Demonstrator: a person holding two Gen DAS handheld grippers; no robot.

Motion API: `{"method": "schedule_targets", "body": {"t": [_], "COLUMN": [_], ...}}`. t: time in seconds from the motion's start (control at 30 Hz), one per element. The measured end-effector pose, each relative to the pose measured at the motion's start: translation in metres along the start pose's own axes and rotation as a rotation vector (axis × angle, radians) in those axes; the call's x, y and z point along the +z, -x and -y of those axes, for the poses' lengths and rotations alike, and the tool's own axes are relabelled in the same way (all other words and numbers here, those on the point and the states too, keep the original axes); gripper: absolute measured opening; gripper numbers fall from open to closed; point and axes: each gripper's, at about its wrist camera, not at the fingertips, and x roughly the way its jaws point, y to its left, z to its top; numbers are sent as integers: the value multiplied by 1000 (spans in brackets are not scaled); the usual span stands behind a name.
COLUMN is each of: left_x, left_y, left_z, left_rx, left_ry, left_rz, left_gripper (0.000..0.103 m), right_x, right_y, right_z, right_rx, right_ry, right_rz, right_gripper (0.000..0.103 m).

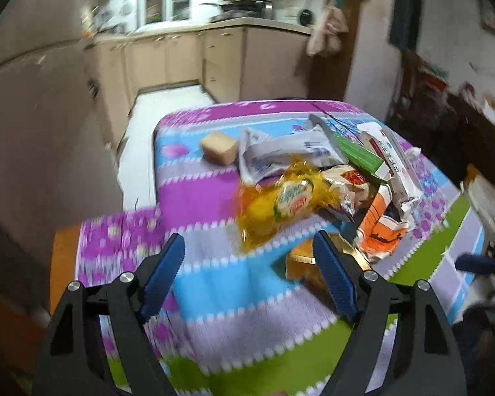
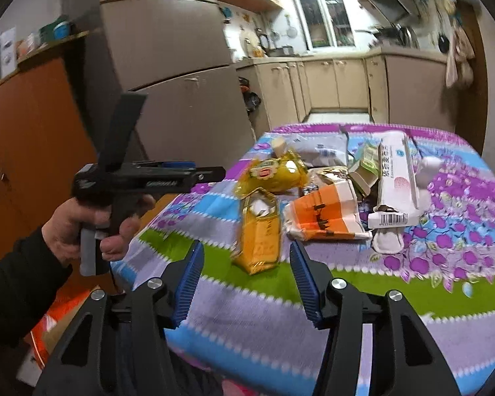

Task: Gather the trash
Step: 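Grasp the yellow snack bag with the left gripper while the right gripper grasps the white medicine box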

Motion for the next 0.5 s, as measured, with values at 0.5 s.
{"method": "schedule_targets", "body": {"t": [0.5], "left_x": [38], "left_y": [-77], "left_z": [37], "left_rx": [-186], "left_ry": [-371], "left_rz": [-120], "left_gripper": [80], "right_x": [19], "right_y": [8], "right_z": [65], "right_rx": [-56], "right_ry": [-87], "right_rz": [27], "right_gripper": [56]}}
